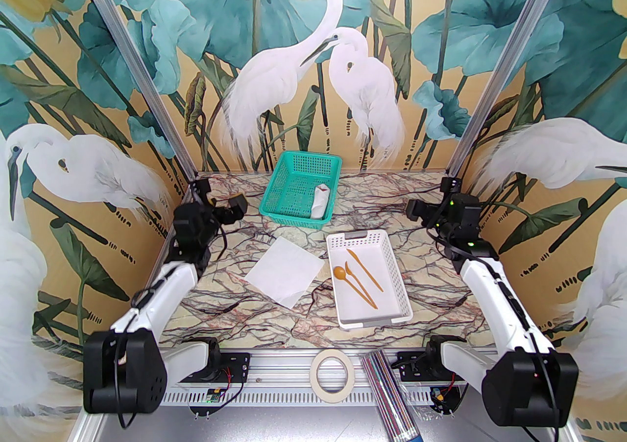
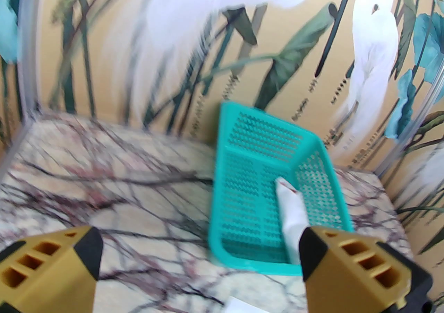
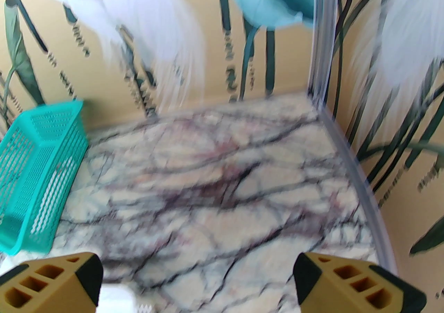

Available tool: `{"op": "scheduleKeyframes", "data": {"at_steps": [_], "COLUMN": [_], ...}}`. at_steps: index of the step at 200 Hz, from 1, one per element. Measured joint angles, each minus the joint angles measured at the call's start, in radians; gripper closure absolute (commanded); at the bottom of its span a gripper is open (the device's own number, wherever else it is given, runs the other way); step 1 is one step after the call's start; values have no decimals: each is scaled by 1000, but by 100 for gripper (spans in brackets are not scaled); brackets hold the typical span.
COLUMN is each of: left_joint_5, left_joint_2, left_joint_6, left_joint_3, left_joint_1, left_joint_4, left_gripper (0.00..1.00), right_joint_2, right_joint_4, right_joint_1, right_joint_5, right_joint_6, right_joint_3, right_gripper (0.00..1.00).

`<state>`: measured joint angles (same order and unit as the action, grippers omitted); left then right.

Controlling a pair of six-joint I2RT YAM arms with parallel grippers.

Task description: Place the utensils on the paper napkin and roll it up

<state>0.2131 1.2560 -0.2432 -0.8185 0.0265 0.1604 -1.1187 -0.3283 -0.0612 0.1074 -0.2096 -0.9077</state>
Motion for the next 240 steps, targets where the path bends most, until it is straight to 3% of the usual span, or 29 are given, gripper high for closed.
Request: {"op": "scheduleKeyframes", "data": {"at_steps": [44, 85, 160, 240], "left_joint_5": [79, 113, 107, 97], "left_joint_2": [212, 402, 594, 767], "left_joint_6": [-26, -15, 30, 43], "left_joint_3": [-189, -357, -584, -763], "left_joint_1": [0, -13, -74, -86], "left_joint_4": [-268, -451, -588, -636], "left_gripper": [4, 4, 5, 43], "right_joint_2": [-2, -26, -122, -180], "right_joint_4": [-218, -290, -320, -314], "right_joint_1": [0, 21, 119, 148], "right_joint_5": [98, 143, 154, 132], "right_joint_6": [-27, -32, -34, -34], "right_joint_3": [-15, -15, 26, 32], "right_gripper": [1, 1, 1, 1]}}
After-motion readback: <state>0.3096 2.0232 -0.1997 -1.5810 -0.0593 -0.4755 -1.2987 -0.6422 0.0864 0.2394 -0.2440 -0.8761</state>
